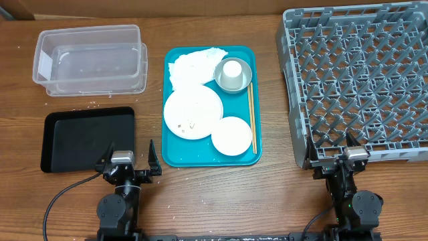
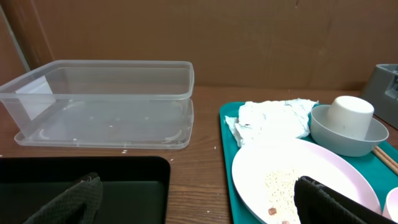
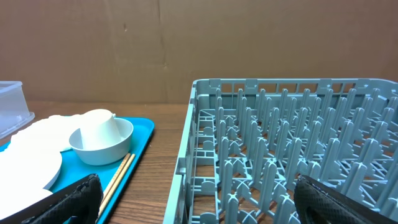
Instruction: Sort waste into correct bins and load items into the dishwasher
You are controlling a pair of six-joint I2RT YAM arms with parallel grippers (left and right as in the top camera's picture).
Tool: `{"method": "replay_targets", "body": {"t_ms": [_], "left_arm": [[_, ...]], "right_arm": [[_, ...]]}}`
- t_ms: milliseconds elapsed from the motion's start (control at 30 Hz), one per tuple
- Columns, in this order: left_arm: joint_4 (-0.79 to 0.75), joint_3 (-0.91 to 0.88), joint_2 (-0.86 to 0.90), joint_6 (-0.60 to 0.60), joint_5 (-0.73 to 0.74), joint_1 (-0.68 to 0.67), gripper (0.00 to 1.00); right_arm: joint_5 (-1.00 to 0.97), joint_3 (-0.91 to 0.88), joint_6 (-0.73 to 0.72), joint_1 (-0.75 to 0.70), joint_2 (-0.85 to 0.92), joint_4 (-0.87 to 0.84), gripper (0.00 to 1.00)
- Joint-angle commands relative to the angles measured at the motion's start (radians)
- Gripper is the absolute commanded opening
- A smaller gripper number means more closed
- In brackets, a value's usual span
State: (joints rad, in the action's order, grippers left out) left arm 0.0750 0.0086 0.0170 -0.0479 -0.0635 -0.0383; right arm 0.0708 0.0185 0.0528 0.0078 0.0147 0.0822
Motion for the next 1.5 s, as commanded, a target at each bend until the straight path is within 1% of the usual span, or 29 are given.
{"method": "replay_targets", "body": {"t_ms": [0, 1233, 1300, 1333, 1367, 1400, 1433, 1467], "left_arm": [[-0.002, -0.003, -0.013, 0.023, 0.008, 0.006, 1.00], [-0.002, -0.003, -0.013, 0.023, 0.008, 0.006, 1.00], [-0.038, -0.003, -0.013, 0.020, 0.011, 0.006, 1.00], [-0.081, -0.003, -0.013, -0.018, 0.046, 0.006, 1.00], [-0.106, -0.003, -0.013, -0.080, 0.107, 0.004, 1.00], [-0.124, -0.003, -0.013, -0.174, 0.210, 0.004, 1.00], [-0.129, -0.003, -0.013, -0.291, 0.350, 0.004, 1.00], [-0.145, -0.003, -0.013, -0.369, 0.420, 0.004, 1.00]], "right_arm": [[-0.006, -0.011, 0.000, -0.003, -0.012, -0.005, 1.00], [-0.006, -0.011, 0.000, -0.003, -0.012, -0.005, 1.00], [-0.006, -0.011, 0.000, -0.003, -0.012, -0.005, 1.00], [-0.006, -0.011, 0.000, -0.003, -0.012, -0.005, 1.00], [-0.006, -0.011, 0.000, -0.003, -0.012, -0.005, 1.00], [-0.006, -0.011, 0.000, -0.003, -0.012, -0.005, 1.00], [-0.006, -0.011, 0.000, -0.003, -0.012, -0.005, 1.00], [-0.006, -0.011, 0.000, -0.003, -0.012, -0.005, 1.00]]}}
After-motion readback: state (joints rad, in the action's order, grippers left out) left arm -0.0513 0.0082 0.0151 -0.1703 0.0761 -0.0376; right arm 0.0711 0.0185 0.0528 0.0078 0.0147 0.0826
